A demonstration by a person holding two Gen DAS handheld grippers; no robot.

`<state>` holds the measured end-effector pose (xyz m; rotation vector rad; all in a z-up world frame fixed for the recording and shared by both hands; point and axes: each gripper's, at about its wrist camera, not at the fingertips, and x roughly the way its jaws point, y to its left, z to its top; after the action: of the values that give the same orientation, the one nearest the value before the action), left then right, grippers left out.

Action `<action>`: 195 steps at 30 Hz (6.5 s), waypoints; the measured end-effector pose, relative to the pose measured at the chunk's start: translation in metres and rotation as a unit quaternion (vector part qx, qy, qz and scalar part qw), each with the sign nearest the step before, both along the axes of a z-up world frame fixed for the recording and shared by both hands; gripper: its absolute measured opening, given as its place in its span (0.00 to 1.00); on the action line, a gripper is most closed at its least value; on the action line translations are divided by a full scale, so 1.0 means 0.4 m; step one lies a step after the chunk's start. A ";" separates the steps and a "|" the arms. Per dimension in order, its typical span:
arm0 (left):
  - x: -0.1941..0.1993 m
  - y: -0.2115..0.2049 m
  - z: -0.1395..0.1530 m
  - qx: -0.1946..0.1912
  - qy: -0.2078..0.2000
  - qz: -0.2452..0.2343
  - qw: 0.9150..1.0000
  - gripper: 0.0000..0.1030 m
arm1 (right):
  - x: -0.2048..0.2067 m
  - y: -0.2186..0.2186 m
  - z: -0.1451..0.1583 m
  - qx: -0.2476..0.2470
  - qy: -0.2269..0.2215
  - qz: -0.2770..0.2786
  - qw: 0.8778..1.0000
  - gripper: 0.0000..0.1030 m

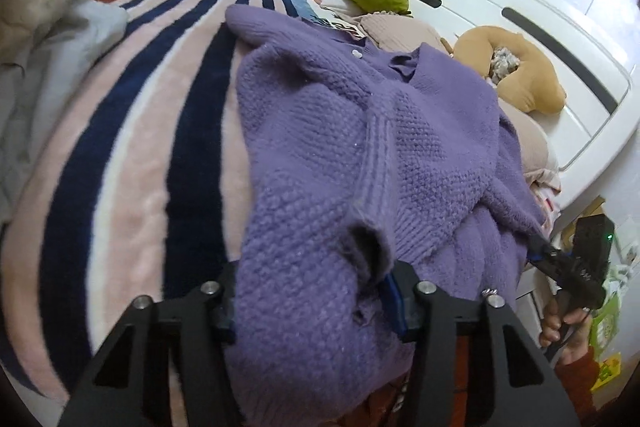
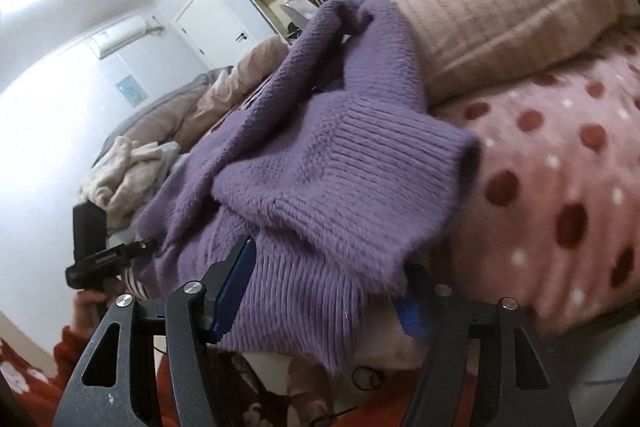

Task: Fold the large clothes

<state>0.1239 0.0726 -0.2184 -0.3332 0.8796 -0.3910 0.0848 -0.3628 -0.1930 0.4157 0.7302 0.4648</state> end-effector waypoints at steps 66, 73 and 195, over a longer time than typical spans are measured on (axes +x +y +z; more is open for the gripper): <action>0.357 0.172 0.345 0.046 0.025 -0.031 0.998 0.81 | 0.451 0.112 0.348 -0.151 0.033 0.059 0.986 0.71; 0.159 0.123 0.354 0.087 0.000 -0.098 0.991 0.79 | 0.251 0.200 0.394 -0.204 -0.011 0.174 0.963 0.31; 0.580 -0.141 0.135 0.150 0.083 -0.081 0.982 0.48 | 0.743 0.386 0.158 -0.295 0.132 0.122 0.938 0.34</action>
<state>0.3557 0.0162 -0.1645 -0.0150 1.1179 -0.3780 0.3822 -0.2083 -0.1299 -0.1863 1.1437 0.4019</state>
